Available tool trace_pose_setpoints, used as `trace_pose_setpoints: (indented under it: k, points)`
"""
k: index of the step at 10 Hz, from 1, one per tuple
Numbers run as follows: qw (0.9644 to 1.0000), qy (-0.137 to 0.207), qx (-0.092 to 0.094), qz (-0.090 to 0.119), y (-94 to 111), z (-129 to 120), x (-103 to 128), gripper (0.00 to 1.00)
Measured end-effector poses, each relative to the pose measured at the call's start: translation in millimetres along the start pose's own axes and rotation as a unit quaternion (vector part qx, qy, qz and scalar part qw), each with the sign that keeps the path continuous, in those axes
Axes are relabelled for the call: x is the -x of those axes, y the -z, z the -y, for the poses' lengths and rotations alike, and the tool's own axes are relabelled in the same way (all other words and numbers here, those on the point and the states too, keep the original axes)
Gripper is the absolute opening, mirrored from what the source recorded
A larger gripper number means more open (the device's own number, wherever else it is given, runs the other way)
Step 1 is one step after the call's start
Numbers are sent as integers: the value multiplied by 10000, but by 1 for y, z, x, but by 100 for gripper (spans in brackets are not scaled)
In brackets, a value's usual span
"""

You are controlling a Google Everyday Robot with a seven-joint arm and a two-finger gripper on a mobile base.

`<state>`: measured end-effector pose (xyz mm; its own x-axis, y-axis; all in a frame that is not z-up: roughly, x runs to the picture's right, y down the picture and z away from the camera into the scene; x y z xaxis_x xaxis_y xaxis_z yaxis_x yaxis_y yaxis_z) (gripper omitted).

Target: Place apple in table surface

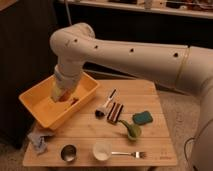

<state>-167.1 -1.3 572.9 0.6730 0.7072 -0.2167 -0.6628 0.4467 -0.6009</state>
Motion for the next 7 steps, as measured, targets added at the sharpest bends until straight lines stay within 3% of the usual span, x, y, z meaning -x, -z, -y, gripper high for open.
trace_pose_setpoints:
  k: [2, 4, 7]
  points:
    - [10000, -32, -30, -28, 17, 0, 6, 0]
    - [9998, -143, -57, -91, 17, 8, 4, 0]
    - [9988, -432, -56, -209, -16, 33, -13, 0]
